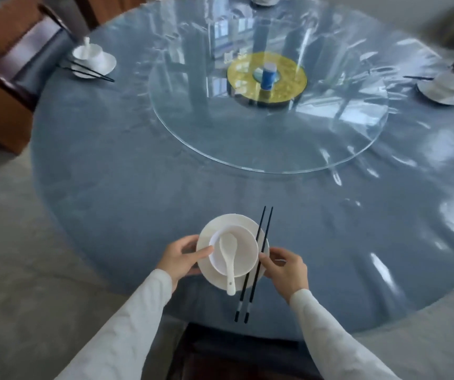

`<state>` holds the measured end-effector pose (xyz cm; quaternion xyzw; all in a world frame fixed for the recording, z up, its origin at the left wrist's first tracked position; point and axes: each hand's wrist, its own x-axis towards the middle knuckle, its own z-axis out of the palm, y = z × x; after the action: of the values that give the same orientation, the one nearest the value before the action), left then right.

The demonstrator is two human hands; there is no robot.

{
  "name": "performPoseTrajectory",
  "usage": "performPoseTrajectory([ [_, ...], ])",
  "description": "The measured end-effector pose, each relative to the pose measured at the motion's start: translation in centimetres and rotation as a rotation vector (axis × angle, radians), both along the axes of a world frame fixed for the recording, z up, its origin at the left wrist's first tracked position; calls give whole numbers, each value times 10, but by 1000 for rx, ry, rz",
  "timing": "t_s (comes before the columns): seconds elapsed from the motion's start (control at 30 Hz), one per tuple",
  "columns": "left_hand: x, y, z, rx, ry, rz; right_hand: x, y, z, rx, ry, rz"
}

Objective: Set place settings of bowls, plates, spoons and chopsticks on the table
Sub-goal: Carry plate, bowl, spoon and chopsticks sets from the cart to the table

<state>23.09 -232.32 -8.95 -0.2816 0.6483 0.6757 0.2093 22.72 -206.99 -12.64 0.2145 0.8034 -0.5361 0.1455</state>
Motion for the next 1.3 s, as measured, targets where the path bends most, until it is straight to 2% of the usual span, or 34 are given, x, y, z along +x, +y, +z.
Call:
performPoseTrajectory([
  [0.2, -12, -27, -33, 2, -49, -60, 3, -27, -24, 117, -34, -49],
  [0.4, -8, -34, -36, -21, -29, -124, 7, -33, -16, 172, -74, -18],
  [0.43, -6, -33, -35, -98, -25, -142, 7, -33, -15, 198, -63, 0],
  [0.53, 2, -23, -28, -536, 79, -197, 5, -34, -15, 320, 44, 17],
  [0.6, 9, -6, -18, -644, 197, -240, 2, -39, -14, 363, 103, 9],
  [0.7, 14, 27, -11, -861, 300, -462, -5, -48, -15, 429, 100, 68],
  [0.83, 7, 51, -19, -1002, 352, -630, -10, -54, -19, 468, 56, 126],
  [0.9, 2, 46, -26, -1022, 412, -701, -10, -51, -19, 481, 62, 168],
  [0.97, -8, 32, -31, -930, 478, -814, -11, -48, -17, 498, 70, 211],
  [1.07, -26, 8, -24, -737, 510, -1108, -9, -47, -11, 503, 60, 224],
  [1.13, -30, 1, -23, -742, 559, -1205, -3, -49, -11, 508, 83, 193],
  [1.3, -15, 9, -23, -886, 625, -975, 10, -53, -10, 531, 140, 111],
])
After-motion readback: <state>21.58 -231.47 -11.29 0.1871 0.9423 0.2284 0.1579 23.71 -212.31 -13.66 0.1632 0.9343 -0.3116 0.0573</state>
